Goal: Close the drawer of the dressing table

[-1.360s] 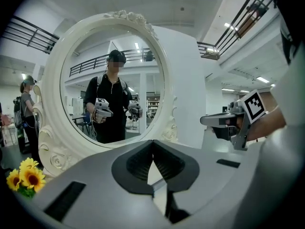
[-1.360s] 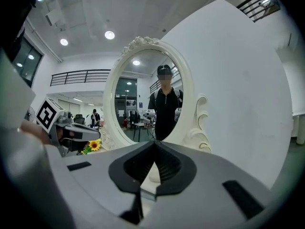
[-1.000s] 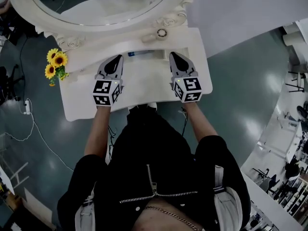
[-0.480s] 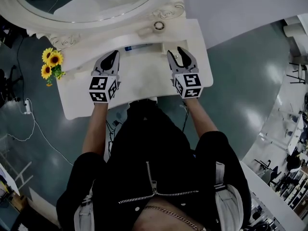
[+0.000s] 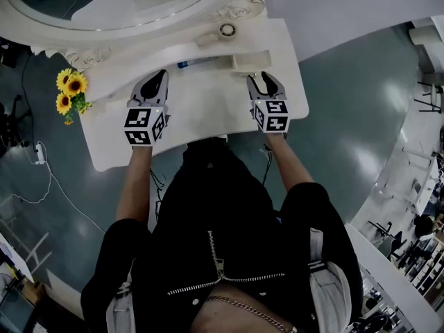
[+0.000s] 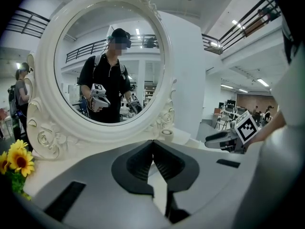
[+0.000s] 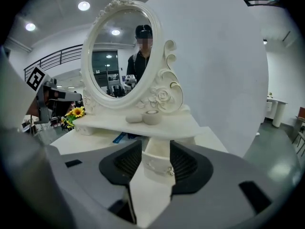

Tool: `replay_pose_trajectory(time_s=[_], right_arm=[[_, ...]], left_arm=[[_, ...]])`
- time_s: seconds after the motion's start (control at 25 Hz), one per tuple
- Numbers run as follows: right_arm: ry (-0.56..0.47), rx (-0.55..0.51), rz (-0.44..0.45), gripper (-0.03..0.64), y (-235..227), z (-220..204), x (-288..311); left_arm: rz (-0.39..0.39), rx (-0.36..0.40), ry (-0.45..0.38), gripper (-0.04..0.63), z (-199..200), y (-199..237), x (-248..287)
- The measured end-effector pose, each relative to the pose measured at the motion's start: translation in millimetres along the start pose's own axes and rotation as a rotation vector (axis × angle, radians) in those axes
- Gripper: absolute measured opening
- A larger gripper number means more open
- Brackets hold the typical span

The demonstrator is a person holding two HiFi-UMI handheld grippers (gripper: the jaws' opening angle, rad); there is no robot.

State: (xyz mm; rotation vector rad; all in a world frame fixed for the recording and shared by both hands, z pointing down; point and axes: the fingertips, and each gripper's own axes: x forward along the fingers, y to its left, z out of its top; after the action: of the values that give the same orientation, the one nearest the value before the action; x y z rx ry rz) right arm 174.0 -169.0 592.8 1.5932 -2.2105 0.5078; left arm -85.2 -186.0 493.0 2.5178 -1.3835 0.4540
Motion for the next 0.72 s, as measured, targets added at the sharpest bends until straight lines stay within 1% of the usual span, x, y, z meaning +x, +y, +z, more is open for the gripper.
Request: replay_pose_trajectory(time_s=[0.2,0.36,0.56,0.64,0.72], right_arm=[[0.097,0.091,-0.014,0.196,-17.2,-37.9,17.0],[0.177,0.156,-0.012,0.195,-23.5,-67.3,30.1],[0.225,0.202,-0.024,0.193,-35.9,-82.9,47.6],[0.245,0.230,-0.014,0.195,-36.1,-90.5,54.3],[0.261,0.242,-0.008,0.179,-37.1,-93.0,58.1]], left_arm=[[0.018,0.001,0.004,0.021,-1.3,6.8,-2.6],[0.045,-0.010,0.016,0.021,-6.8,12.8,-10.6],[0.077,-0.020,0.018,0.021,-9.0,23.5,-13.8],[0.093,-0.024,0.020,0.021,-10.6,29.1,-17.8],[0.107,-0.026,0.021,0.021,-11.2,32.9,-20.6]])
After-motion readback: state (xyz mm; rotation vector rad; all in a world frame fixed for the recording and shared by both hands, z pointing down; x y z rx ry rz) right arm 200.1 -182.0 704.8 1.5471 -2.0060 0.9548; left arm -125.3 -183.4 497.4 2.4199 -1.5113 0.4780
